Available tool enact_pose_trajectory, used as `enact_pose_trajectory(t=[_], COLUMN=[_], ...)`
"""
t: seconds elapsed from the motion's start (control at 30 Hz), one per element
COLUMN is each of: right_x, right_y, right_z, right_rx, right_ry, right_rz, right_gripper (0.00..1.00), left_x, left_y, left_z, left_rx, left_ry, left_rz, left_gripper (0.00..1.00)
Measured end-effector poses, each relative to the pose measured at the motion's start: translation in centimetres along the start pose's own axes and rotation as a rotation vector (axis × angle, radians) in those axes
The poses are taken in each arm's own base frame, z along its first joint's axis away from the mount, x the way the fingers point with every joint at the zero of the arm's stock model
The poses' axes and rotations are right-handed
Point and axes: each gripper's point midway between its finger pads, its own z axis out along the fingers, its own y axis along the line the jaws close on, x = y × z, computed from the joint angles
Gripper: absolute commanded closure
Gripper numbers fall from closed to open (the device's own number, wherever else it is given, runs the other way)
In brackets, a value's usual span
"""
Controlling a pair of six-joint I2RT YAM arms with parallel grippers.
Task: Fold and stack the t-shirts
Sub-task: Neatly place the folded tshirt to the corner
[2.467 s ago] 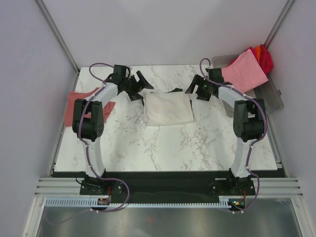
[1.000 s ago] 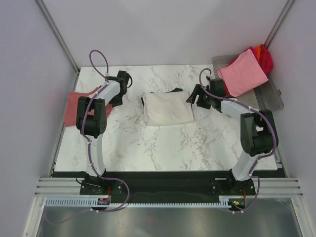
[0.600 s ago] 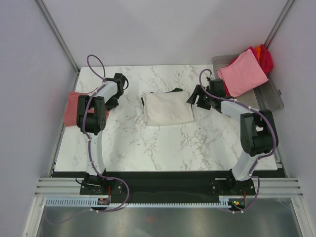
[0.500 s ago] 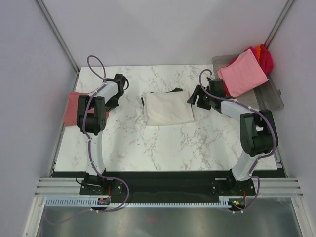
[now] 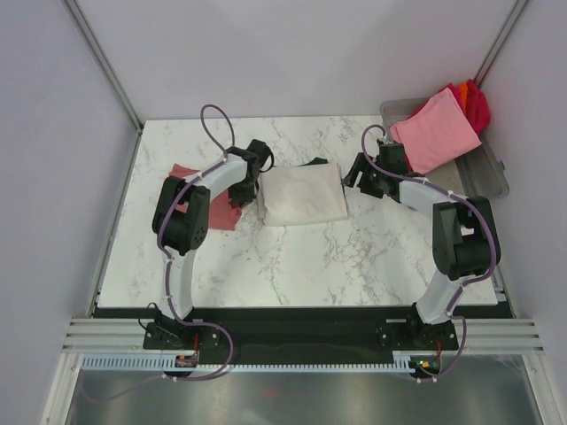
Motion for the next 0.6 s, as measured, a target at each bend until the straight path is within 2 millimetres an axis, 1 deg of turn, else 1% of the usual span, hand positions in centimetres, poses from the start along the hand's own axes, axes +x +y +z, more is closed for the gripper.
enact_pose_trajectory(t=[0.03, 0.07, 0.13, 0.17, 0.23, 0.27, 0.47, 0.5, 0.53, 0.57, 0.6], right_x=[0.1, 0.2, 0.4, 0.5, 0.5, 0.5, 0.8, 0.8, 0.8, 0.6, 0.4], right_y=[-0.1, -0.2, -0.6, -0.7, -0.7, -0.7, -0.3, -0.2, 0.1, 0.4, 0.7], right_z=[0.0, 0.0, 0.0, 0.0, 0.0, 0.0, -0.1, 0.0, 0.1, 0.2, 0.4], right_rx=[0.002, 0.005, 0.013, 0.017, 0.017, 0.017, -0.005, -0.014, -0.026, -0.039, -0.050], right_ry=[0.002, 0.004, 0.009, 0.013, 0.014, 0.014, 0.033, 0.038, 0.044, 0.048, 0.051], right_rz=[0.002, 0.003, 0.006, 0.008, 0.008, 0.008, 0.010, 0.010, 0.010, 0.010, 0.010], right_gripper=[0.21, 0.21, 0.20, 0.20, 0.20, 0.19, 0.14, 0.14, 0.13, 0.13, 0.12], left_x=[0.3, 0.5, 0.5, 0.4, -0.1, -0.4, -2.5, -2.8, -3.0, -3.2, -3.4], left_y=[-1.1, -2.0, -2.8, -2.9, -2.9, -2.6, -1.7, -1.9, -2.2, -2.7, -3.2], left_z=[-0.7, -1.3, -2.4, -3.0, -4.4, -5.2, -10.3, -10.9, -11.3, -11.6, -11.8], left_rx=[0.039, 0.073, 0.122, 0.144, 0.184, 0.198, 0.311, 0.338, 0.365, 0.395, 0.425], left_ry=[0.003, 0.006, 0.007, 0.002, -0.014, -0.028, -0.119, -0.131, -0.137, -0.141, -0.144], left_rz=[-0.001, -0.003, -0.024, -0.040, -0.065, -0.079, -0.142, -0.148, -0.151, -0.154, -0.155], left_gripper=[0.56, 0.46, 0.40, 0.36, 0.31, 0.27, 0.12, 0.07, 0.03, 0.00, 0.00])
